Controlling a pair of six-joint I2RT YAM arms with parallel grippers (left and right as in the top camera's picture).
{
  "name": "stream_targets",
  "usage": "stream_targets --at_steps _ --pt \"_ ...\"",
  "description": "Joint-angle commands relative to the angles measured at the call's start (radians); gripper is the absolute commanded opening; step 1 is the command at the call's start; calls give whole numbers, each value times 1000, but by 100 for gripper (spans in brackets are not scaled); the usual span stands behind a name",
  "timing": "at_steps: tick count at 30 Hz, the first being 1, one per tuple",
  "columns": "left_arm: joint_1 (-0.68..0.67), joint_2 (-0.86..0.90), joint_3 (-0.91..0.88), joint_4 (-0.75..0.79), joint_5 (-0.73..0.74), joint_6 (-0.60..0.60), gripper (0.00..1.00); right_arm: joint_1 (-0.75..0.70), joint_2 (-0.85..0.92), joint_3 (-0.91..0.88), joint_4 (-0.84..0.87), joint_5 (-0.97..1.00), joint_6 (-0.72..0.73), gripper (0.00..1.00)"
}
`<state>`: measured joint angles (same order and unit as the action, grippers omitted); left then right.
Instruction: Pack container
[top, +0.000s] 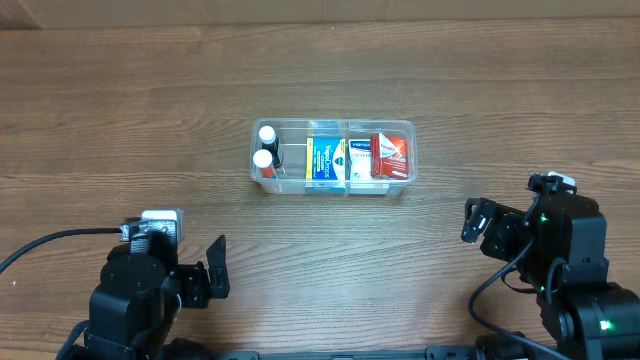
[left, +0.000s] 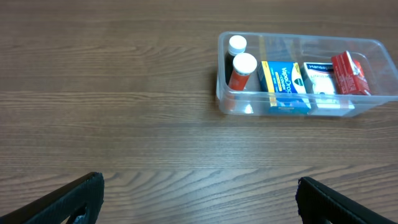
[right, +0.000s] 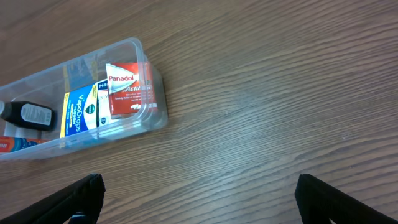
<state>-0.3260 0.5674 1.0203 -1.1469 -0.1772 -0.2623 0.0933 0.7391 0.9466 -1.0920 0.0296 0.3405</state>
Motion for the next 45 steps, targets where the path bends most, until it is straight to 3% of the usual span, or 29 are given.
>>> stream_targets --at_steps 1,17,21,26,32,40,45 --pt "-3 1 -10 -8 -24 -11 100 3 -4 -5 5 -5 8 100" --pt "23 -16 -10 -68 -21 -11 100 3 -4 -5 5 -5 8 100" --pt "102 -92 -28 -75 -10 -11 100 3 -4 -5 5 -5 8 100" --pt "209 -268 -161 34 -37 2 100 3 -4 -5 5 -5 8 100" --pt "218 -447 -461 404 -43 82 100 3 -4 -5 5 -5 8 100" --pt "223 -552 -838 985 -43 155 100 3 -4 -5 5 -5 8 100" --pt "229 -565 -1007 1202 -8 154 100 3 -4 -5 5 -5 8 100"
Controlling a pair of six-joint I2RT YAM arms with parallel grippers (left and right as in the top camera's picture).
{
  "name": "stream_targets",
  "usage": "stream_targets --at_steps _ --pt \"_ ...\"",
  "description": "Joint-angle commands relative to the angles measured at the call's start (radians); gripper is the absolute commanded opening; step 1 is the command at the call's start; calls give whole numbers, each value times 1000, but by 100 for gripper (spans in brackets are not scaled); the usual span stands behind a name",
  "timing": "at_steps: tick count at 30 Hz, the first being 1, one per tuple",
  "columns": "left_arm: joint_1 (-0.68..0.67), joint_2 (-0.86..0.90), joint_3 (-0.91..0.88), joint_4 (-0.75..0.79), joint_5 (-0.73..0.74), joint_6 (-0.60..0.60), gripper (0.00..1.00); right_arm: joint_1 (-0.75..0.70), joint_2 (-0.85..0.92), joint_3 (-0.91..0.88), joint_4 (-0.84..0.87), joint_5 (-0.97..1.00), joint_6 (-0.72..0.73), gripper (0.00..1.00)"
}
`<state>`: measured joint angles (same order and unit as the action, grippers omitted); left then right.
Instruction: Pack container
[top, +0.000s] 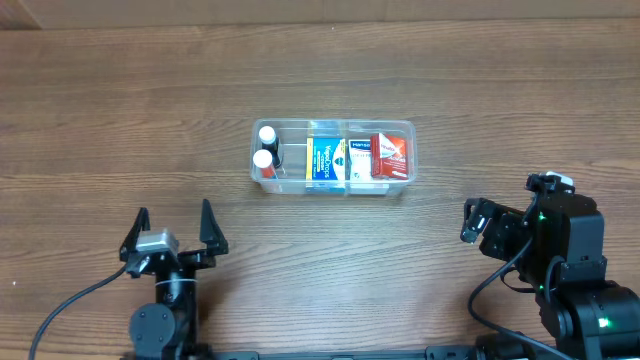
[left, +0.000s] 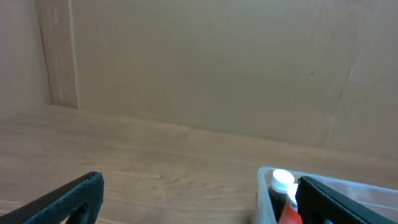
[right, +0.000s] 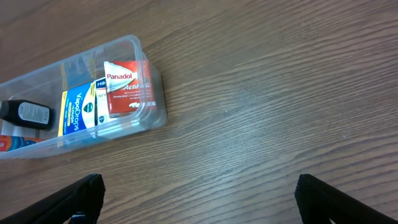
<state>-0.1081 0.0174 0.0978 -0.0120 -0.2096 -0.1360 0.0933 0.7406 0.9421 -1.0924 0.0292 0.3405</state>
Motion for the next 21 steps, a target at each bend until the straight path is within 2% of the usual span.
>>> stream_targets --at_steps 1,4,21 --pt "12 -14 -94 28 46 29 100 3 -5 -1 6 -5 8 100" --pt "11 -14 -93 -52 56 16 100 3 -5 -1 6 -5 8 100" --pt "11 -13 -93 -51 83 13 100 3 -5 -1 6 -5 8 100"
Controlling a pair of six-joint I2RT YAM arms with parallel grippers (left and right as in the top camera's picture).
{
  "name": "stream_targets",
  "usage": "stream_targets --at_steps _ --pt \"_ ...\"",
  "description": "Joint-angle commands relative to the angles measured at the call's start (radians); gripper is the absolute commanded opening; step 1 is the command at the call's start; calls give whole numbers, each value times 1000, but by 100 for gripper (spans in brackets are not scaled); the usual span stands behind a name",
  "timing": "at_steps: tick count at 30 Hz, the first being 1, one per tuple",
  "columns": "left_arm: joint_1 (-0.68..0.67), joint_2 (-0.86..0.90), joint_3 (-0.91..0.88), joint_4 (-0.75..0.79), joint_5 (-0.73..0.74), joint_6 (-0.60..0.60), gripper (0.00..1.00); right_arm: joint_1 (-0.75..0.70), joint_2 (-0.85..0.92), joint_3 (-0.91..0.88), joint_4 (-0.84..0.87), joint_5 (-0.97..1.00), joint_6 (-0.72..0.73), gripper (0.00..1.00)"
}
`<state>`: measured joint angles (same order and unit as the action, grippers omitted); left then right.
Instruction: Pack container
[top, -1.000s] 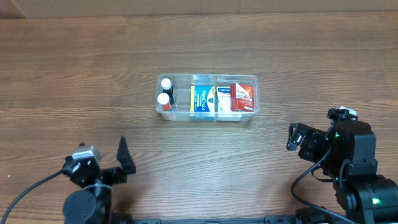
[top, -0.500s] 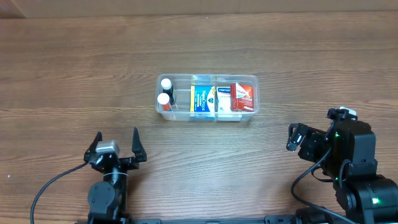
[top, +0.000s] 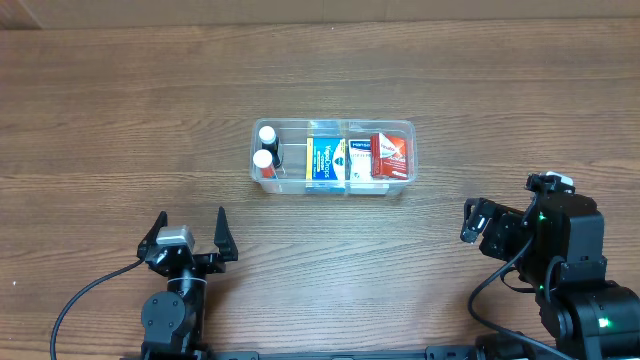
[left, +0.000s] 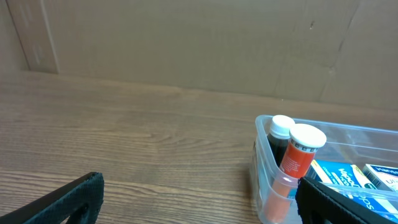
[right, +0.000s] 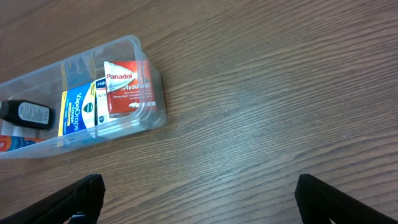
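Observation:
A clear plastic container (top: 410, 128) lies mid-table. Inside stand two white-capped bottles (top: 264, 158) at its left end, then a blue and yellow box (top: 326, 160), a white box (top: 359, 157) and a red Panadol box (top: 389, 155). The orange bottle (left: 300, 155) shows close in the left wrist view. My left gripper (top: 191, 230) sits open near the front edge, left of the container, empty. My right gripper (top: 478, 220) is open at the front right, empty, with the Panadol box (right: 126, 87) ahead of it.
Bare wooden tabletop (top: 120, 110) surrounds the container on all sides. A brown wall or board (left: 186, 43) rises behind the table's far edge in the left wrist view.
My left arm has shifted slightly right and forward; its wrist camera now sees more of the container and the bottles. The right arm and the container's contents are unchanged.
At first my left arm was folded low at the front left, its camera looking down on the packed container. Then it had swung upright, its camera facing the far wall. Now it faces the container's left end. The right arm stayed put throughout.

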<state>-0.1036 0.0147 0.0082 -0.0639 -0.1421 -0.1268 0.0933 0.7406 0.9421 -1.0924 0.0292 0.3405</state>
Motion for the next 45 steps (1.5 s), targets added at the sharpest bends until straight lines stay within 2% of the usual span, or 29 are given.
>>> stream_targets --at_steps 1,8,14,20,27,30,33,37,41,45 --pt "7 -10 -3 0 16 4 100 3 -5 -1 5 -5 8 100" --pt "7 -10 -3 0 16 4 100 3 -11 -1 5 -5 8 100" --pt "7 -10 -3 0 16 4 100 3 -145 -77 97 24 -148 100" --pt "7 -10 -3 0 16 4 100 3 -472 -418 353 -74 -241 100" --pt "7 -10 -3 0 16 4 100 3 -653 -695 654 -157 -273 100" --pt "7 -10 -3 0 16 4 100 3 -728 -823 822 -233 -332 100" --pt "7 -10 -3 0 16 4 100 3 -738 -901 953 -258 -350 100" --pt "7 -10 -3 0 16 4 100 3 -738 -933 1041 -255 -460 100" --pt "7 -10 -3 0 16 4 100 3 -738 -934 1038 -224 -531 100" --pt "7 -10 -3 0 16 4 100 3 -738 -934 1027 -112 -410 100"
